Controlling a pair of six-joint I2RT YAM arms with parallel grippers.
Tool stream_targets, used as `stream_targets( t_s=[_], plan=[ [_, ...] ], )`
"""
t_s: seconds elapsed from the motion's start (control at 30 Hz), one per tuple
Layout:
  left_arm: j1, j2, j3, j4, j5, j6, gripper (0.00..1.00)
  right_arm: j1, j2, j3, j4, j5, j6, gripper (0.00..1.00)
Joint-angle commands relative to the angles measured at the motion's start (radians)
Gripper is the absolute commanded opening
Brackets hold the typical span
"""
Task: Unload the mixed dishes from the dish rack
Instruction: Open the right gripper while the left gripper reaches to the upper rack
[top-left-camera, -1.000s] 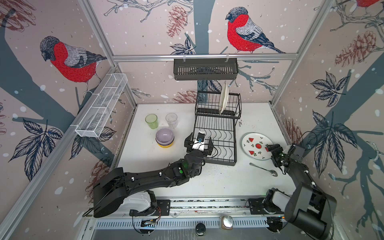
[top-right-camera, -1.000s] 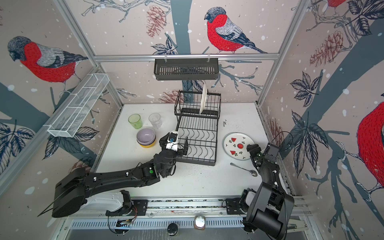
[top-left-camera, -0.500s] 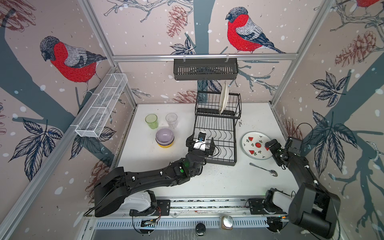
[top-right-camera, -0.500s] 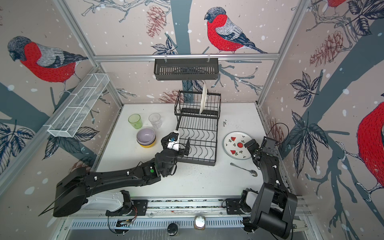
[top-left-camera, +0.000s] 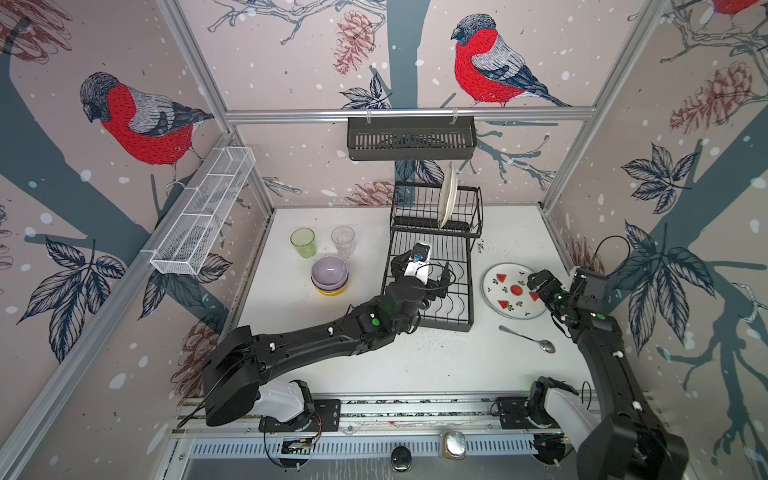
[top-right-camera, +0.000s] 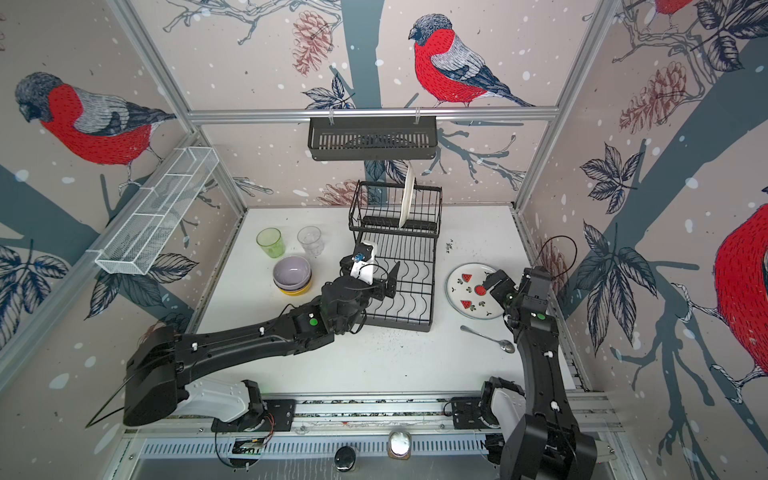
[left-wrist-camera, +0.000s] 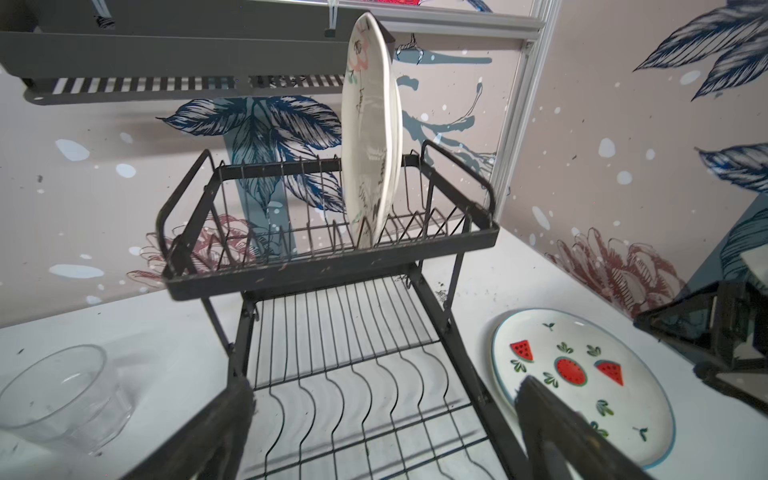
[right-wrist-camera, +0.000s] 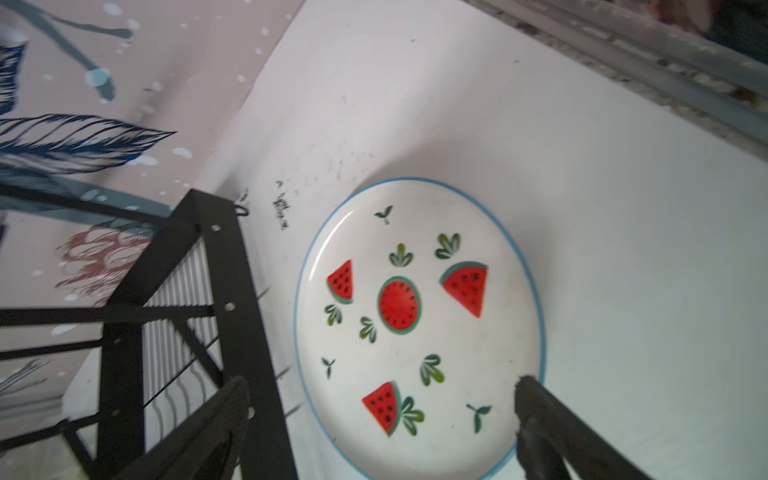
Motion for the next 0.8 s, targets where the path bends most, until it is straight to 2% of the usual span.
stream_targets(
  t_s=[0.0,0.13,0.23,0.5,0.63,0.77],
  plan=[
    [0.027,0.048,0.081,-0.076,0.134,-0.071,0.98,0.033,-0.058,-0.023,0.069,-0.143,-0.009,1.00],
    [0.068,0.104,0.183,-0.124,0.181,-0.105,0.98,0.070,-0.107,-0.046,0.128,-0.273,0.024,1.00],
    [0.118,0.123,0.234,-0.131,0.249,-0.134,0.98,0.093,-0.133,-0.047,0.148,-0.318,0.032,1.00],
    [0.203,0.231,0.446,-0.217,0.292,-0.082,0.98,0.116,-0.151,-0.065,0.176,-0.327,0.007,1.00],
    [0.245,0.304,0.560,-0.271,0.358,-0.087,0.98,0.116,-0.134,-0.081,0.181,-0.346,-0.009,1.00],
    [0.263,0.362,0.634,-0.288,0.403,-0.072,0.85,0.117,-0.138,-0.098,0.195,-0.383,-0.020,1.00]
  ],
)
